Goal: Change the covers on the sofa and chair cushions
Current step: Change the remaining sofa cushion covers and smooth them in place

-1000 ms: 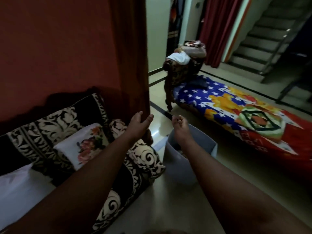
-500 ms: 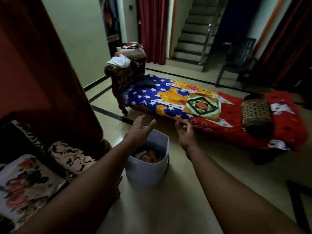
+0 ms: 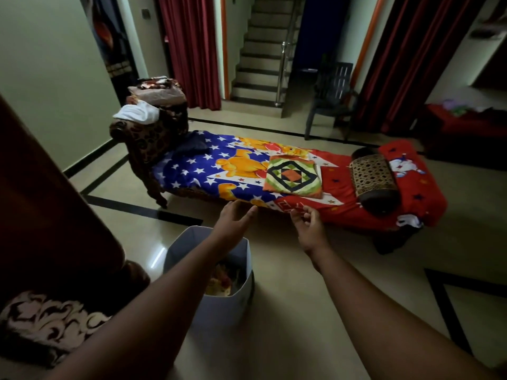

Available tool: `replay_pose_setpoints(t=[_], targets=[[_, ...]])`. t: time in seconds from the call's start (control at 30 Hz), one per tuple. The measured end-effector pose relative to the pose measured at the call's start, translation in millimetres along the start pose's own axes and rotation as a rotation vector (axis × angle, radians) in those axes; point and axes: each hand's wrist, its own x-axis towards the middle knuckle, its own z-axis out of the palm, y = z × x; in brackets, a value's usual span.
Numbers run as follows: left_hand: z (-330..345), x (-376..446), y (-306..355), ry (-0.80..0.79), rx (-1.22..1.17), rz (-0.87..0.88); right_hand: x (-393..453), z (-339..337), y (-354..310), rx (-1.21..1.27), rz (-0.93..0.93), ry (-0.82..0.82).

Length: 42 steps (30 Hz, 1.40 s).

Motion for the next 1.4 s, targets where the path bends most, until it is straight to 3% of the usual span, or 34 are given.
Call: replay_pose_setpoints(t=[0.43,0.93,1.4], targets=[[52,89,8,-0.028,0.079,-0.076,95,-44,35,-0.032,0.054,0.034],[174,234,49,0.059,0.087,-0.168,291,-149,61,-0.048,0.132,-0.012],[218,483,17,-0.064,0.093,-0.296,523,-125,79,-0.079,0.242,-0.025]])
